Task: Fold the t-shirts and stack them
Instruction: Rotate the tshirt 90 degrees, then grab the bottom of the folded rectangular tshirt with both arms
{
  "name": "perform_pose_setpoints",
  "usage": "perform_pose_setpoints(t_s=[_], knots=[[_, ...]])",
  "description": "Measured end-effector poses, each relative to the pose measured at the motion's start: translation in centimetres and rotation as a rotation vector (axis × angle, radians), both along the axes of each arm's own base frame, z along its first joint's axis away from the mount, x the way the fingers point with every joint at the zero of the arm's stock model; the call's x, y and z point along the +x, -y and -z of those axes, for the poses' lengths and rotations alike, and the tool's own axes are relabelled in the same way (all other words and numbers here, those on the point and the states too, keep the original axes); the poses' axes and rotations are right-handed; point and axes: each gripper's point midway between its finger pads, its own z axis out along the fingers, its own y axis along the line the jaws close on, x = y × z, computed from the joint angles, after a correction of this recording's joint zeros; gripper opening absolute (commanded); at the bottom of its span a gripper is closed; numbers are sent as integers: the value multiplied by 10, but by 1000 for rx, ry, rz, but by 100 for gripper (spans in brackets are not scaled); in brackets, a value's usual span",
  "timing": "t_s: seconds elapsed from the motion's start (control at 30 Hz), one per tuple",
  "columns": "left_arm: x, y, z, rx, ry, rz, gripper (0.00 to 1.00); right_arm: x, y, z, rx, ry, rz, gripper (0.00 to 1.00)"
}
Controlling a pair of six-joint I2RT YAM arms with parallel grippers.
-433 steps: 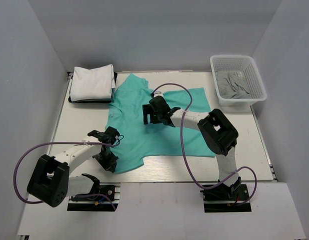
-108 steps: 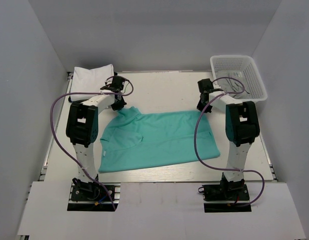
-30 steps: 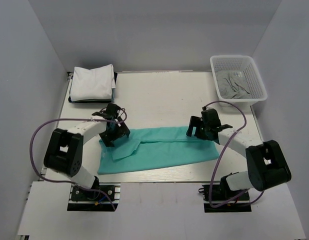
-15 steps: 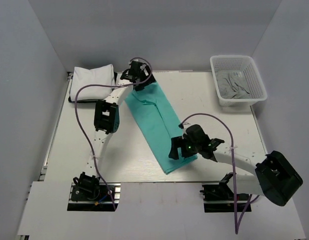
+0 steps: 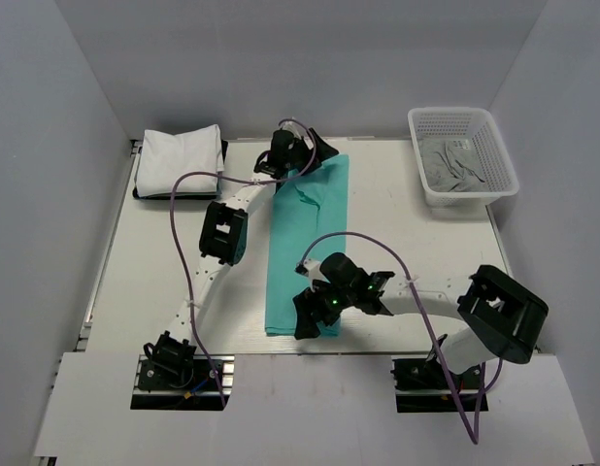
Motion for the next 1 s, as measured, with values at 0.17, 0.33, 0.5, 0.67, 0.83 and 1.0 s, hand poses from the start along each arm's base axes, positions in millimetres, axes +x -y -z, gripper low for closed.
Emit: perform_pose_setpoints(t_s=[0.17,0.33,0.5,0.67,0.83,1.0], knots=[[-2,3,1,22,15,-3,100,-3,-9,0,-13,6,-23,90],[-5,-1,-3,84,14,-7,100,-5,2,-1,-95,26,-4,90],[-21,-26,-32,216,-6,-21,100,3,16,-20,-123,92,61,90],[-72,-67,-149,320,73,-32,100,24,24,-36,-138,171,192,90],[-206,-125,-251,329,198,-69,100,38,42,-29,-218,177,321,90],[-330,-162,-167,340,30,-38,100,36,61,-16,-287,124,401,90]])
